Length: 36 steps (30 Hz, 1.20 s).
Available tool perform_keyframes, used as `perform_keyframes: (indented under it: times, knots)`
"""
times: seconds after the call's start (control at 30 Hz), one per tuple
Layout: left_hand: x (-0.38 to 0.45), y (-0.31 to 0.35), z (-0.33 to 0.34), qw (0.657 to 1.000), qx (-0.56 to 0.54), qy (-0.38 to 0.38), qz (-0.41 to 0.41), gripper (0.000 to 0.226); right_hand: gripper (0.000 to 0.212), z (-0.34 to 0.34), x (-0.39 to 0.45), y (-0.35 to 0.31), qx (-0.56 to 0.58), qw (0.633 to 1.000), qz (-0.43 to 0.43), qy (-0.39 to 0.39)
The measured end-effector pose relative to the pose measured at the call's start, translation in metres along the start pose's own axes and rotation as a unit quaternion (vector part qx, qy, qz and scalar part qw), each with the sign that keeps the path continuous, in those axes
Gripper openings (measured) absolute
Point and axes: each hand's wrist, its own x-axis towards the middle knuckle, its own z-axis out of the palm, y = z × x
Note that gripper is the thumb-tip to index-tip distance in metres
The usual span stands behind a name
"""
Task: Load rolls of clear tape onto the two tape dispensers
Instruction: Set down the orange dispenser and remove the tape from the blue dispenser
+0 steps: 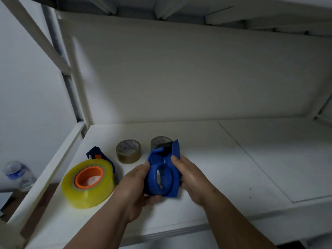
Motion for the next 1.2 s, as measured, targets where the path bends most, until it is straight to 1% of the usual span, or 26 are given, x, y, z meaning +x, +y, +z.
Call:
perform_keyframes:
  times: [0.2,0.27,0.37,0.57,0.67,0.73,0.83,1.0,1.2]
  knots:
    - [-0.006,-0.018,0.021,0.998,0.031,-0.056,-0.019,0.03,0.029,-0.023,-0.041,0.013,0.024,0.998,-0.01,0.066]
    - [-0.009,-0.023,0.037,0.996,0.027,-0.079,-0.026,0.033,0.026,-0.038,-0.056,0.013,0.024,0.996,-0.012,0.086]
    - [-0.012,-0.025,0.069,0.994,0.012,-0.1,-0.037,0.025,0.024,-0.067,-0.074,0.014,0.007,0.993,-0.013,0.12]
    - [-0.012,-0.041,0.169,0.987,0.04,-0.145,-0.055,0.026,0.018,-0.161,-0.112,0.014,-0.024,0.981,-0.046,0.187]
    - [-0.01,-0.054,0.233,0.984,0.047,-0.154,-0.072,0.023,0.019,-0.222,-0.13,0.011,-0.05,0.975,-0.054,0.21]
    - [-0.009,-0.064,0.28,0.982,0.048,-0.166,-0.079,0.023,0.016,-0.268,-0.141,0.009,-0.062,0.97,-0.055,0.226]
    - [-0.01,-0.078,0.347,0.979,0.051,-0.175,-0.091,0.024,0.017,-0.333,-0.157,0.004,-0.079,0.964,-0.05,0.249]
    - [-0.007,-0.09,0.43,0.978,0.065,-0.18,-0.078,0.024,0.02,-0.412,-0.167,0.002,-0.08,0.959,-0.055,0.268]
    - [0.02,-0.099,0.498,0.977,0.098,-0.184,-0.032,0.025,0.025,-0.476,-0.156,0.004,-0.069,0.956,-0.053,0.281]
